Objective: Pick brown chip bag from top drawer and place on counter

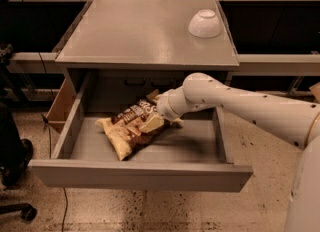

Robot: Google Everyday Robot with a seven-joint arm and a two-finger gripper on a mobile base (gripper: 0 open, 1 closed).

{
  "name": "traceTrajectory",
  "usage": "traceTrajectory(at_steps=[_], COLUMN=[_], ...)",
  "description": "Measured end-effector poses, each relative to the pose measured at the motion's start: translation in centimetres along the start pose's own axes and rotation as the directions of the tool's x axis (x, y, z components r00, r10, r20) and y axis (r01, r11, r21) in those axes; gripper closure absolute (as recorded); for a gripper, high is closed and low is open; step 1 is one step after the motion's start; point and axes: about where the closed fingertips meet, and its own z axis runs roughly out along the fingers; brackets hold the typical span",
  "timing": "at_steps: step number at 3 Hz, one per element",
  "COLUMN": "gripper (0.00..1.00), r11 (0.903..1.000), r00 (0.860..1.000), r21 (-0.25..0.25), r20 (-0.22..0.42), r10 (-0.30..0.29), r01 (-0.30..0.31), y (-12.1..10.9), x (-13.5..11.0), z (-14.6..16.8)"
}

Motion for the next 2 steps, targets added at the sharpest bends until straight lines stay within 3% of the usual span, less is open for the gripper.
traceTrajectory(at_steps=[1,2], gripper=[0.69,0.93], r11=[1.0000,1.0000], r00=[1.000,1.000], r21=[0.002,0.001], r20=[0.002,-0.006], r10=[0.000,-0.003], r01=[0.000,0.003], y=[0.0,1.2], x=[0.0,-1.3], z=[-0.1,-2.1])
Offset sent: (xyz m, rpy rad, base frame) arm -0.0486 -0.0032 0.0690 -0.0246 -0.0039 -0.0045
